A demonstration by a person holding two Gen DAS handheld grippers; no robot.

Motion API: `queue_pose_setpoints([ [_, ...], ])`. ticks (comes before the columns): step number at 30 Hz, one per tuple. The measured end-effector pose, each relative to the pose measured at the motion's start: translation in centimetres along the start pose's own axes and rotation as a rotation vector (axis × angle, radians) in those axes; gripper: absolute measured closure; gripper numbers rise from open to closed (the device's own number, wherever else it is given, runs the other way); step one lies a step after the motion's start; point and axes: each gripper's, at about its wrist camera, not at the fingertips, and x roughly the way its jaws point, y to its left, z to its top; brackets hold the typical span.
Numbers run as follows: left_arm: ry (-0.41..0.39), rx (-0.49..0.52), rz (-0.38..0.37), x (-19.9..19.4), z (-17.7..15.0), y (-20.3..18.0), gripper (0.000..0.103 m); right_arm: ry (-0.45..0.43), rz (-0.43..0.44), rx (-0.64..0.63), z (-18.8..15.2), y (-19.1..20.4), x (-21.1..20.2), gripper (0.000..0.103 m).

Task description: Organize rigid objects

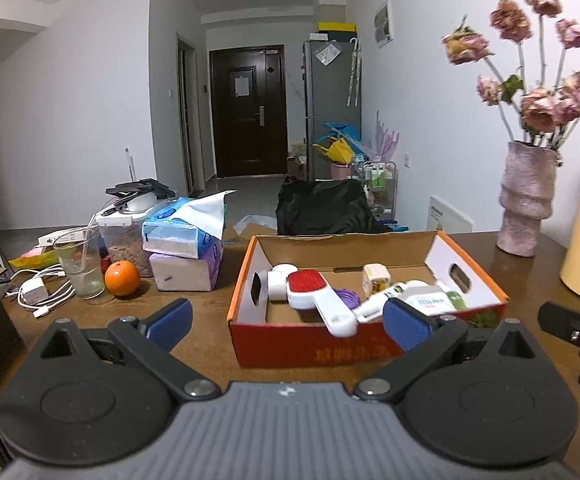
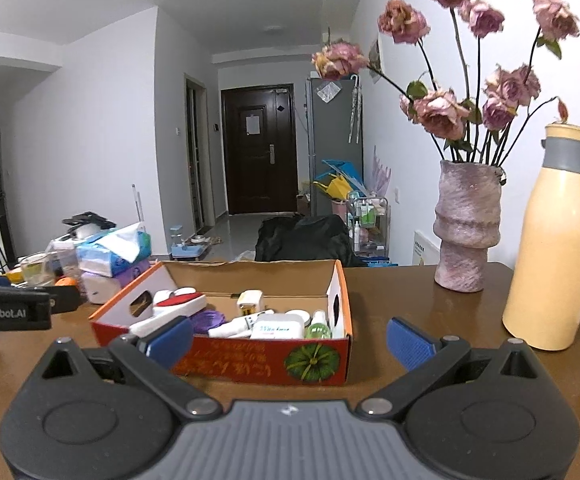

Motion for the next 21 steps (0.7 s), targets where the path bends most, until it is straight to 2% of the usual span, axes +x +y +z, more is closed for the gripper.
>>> queue_pose_setpoints([
  [9,-0.015,-0.033,-0.035,-7.0,-2.7,0.5,0.0,0.001,0.003,-0.038,-2.0,1.5,-6.7,0.0],
  [21,-0.001,-0.039,-0.039,-13.0,-6.3,0.9,0.0,-0.004,-0.005,-0.033,-4.4,2.1,-13.5,0.0],
])
